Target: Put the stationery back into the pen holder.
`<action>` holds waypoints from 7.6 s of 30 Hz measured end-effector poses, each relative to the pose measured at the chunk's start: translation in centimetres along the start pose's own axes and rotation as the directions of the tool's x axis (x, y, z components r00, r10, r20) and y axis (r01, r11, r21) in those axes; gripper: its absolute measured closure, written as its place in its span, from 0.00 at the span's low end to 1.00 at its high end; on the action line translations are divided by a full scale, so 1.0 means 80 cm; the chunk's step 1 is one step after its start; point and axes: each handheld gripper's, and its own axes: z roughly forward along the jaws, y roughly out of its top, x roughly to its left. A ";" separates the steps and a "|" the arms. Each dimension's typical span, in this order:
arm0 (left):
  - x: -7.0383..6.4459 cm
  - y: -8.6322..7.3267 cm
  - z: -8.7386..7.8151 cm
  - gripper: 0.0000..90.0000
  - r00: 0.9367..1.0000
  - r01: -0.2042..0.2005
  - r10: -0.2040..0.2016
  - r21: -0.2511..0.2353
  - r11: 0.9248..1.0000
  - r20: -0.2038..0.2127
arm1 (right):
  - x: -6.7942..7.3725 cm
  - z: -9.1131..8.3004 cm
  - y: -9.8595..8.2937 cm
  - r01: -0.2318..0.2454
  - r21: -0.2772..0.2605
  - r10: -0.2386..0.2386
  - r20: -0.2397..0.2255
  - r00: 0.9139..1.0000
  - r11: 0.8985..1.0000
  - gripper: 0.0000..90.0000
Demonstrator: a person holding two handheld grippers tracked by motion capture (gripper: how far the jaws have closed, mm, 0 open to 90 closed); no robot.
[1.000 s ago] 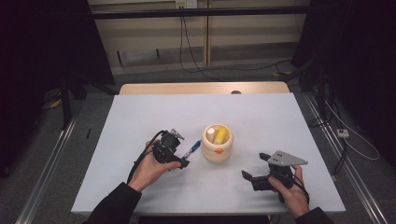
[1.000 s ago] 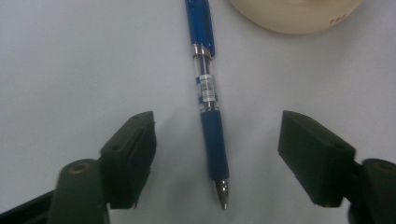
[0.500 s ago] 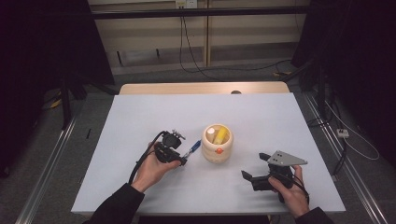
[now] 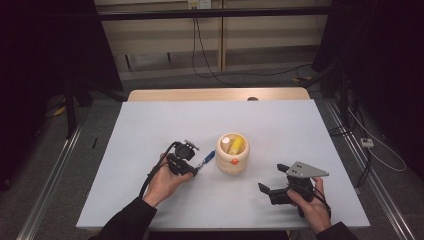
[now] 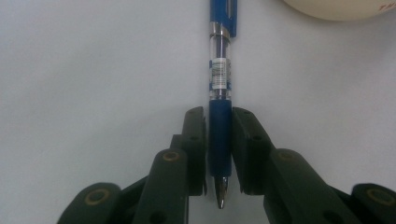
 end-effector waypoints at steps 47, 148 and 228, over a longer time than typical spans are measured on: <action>0.035 -0.006 -0.072 0.89 0.985 -0.045 0.083 -0.242 0.969 0.151 | 0.001 0.000 0.000 0.003 0.002 -0.003 -0.006 1.000 1.000 0.04; -0.112 0.051 -0.023 0.89 0.823 -0.398 0.427 -0.155 0.904 0.375 | 0.105 0.031 0.002 0.856 0.155 -0.869 0.123 0.479 0.494 0.87; 0.046 -0.174 -0.065 0.08 0.995 0.097 -0.078 -0.482 0.871 0.059 | 0.020 0.028 0.155 0.105 -0.272 -0.120 -0.042 0.992 0.956 0.89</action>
